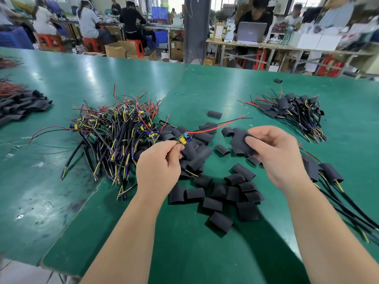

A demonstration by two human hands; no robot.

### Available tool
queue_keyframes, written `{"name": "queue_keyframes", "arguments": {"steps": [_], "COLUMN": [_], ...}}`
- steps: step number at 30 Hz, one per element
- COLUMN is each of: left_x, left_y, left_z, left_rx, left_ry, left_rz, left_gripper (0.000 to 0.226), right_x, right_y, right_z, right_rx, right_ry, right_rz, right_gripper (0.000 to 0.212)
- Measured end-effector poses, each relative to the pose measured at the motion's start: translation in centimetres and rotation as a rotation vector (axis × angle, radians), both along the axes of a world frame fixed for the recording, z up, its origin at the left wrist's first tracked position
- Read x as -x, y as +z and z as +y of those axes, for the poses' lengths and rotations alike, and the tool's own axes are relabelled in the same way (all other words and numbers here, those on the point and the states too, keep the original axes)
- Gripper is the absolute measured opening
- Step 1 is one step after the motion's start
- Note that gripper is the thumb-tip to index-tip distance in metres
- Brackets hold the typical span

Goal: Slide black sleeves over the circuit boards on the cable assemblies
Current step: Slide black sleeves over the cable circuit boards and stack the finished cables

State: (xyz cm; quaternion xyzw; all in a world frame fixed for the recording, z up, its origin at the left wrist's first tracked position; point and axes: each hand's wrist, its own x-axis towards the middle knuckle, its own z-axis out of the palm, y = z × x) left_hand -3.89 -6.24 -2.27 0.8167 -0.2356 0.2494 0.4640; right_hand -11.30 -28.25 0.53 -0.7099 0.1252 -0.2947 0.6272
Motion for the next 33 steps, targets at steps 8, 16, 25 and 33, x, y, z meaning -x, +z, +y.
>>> {"name": "queue_keyframes", "arguments": {"steps": [8,16,25,33], "left_x": [0.1,0.0,0.1,0.2], "left_y": [0.0,0.1,0.2,0.2], "left_z": [0.0,0.1,0.0,0.0], "left_rx": [-0.001,0.003,0.008,0.026], "left_ry": [0.003,0.002,-0.001,-0.117], "left_rz": [0.006,-0.015,-0.014,-0.055], "left_gripper": [0.027,0.026,0.026,0.02], "right_x": [0.4,-0.4,-0.2,1.2], "right_y": [-3.1,-3.1,-3.2,-0.9], "right_z": [2.2,4.3,4.5,0.7], "right_rx": [0.886,0.827,0.608,-0.993], "right_ry": [0.089,0.163,0.214,0.018], "right_rz": [0.372,0.349,0.384,-0.338], "right_gripper": [0.02,0.037,0.042,0.041]}}
